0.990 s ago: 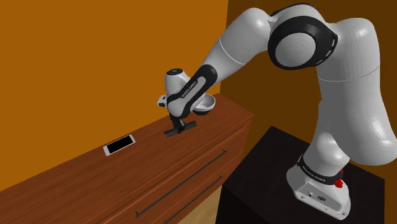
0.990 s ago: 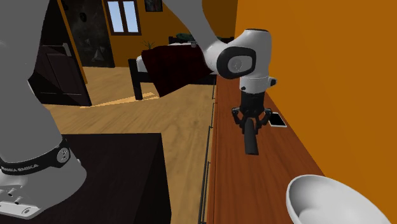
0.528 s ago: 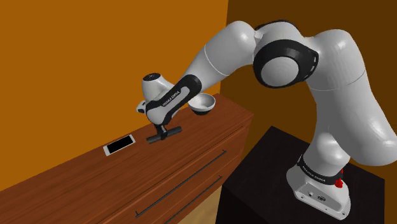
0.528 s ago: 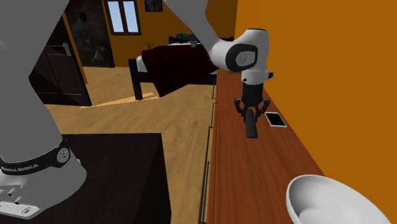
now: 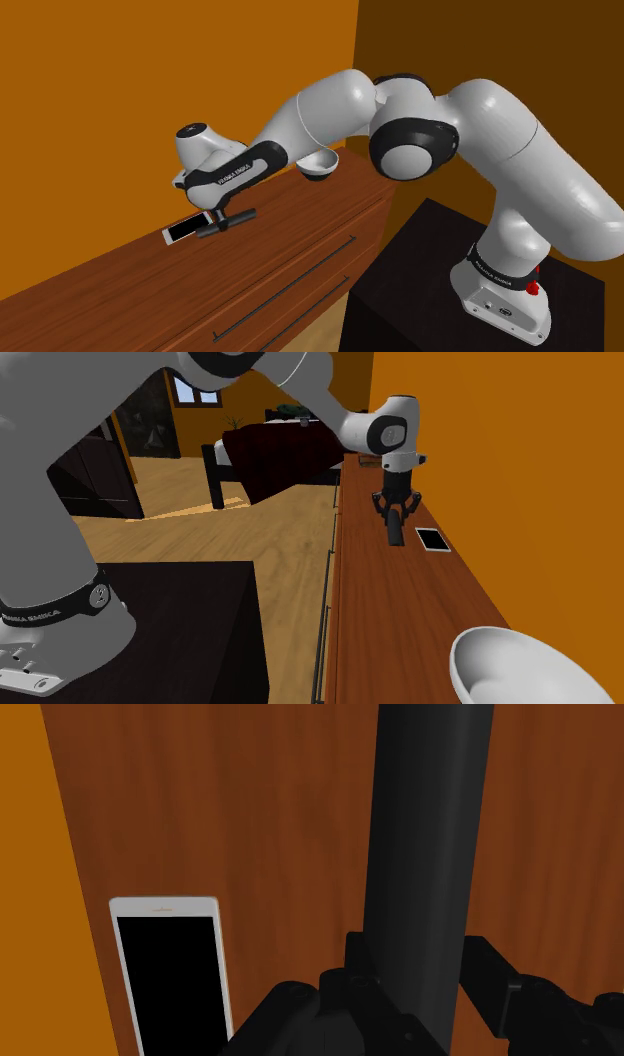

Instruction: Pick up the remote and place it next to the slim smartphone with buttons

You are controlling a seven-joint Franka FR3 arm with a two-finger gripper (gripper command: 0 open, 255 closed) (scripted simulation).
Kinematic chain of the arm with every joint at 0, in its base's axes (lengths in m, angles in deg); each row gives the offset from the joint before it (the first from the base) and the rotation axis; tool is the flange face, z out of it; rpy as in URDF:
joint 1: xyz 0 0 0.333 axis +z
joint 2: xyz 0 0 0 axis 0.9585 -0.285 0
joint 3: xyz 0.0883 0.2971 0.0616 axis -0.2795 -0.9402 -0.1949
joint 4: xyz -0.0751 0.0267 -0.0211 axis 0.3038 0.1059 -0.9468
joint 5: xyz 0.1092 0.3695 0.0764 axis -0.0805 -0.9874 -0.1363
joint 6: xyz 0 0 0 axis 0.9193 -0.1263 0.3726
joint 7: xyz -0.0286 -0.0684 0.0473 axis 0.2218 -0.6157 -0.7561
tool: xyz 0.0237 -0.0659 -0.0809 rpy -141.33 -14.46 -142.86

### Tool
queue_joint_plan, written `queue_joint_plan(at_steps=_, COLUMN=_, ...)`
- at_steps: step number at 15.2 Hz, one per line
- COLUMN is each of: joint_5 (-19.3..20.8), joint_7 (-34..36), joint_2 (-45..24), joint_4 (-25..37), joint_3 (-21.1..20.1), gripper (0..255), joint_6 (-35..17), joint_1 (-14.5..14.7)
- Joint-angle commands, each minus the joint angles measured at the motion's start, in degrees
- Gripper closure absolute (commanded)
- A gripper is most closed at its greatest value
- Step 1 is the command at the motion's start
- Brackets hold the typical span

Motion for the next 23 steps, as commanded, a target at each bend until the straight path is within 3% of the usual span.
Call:
queue_joint_plan(at_steps=1, joint_5=0.12, joint_7=1.89, joint_2=-4.89, joint_4=8.86, joint_3=-0.31, gripper=255, joint_6=4.02, joint_1=0.38)
queue_joint_plan(at_steps=2, joint_5=0.17, joint_7=2.62, joint_2=-7.18, joint_4=13.14, joint_3=-0.43, gripper=255, joint_6=5.98, joint_1=0.40)
queue_joint_plan(at_steps=17, joint_5=-0.31, joint_7=2.89, joint_2=-15.84, joint_4=17.29, joint_3=-1.13, gripper=255, joint_6=1.44, joint_1=-0.31)
queue_joint_plan(at_steps=23, joint_5=-0.31, joint_7=2.89, joint_2=-15.86, joint_4=17.33, joint_3=-1.13, gripper=255, joint_6=1.46, joint_1=-0.31)
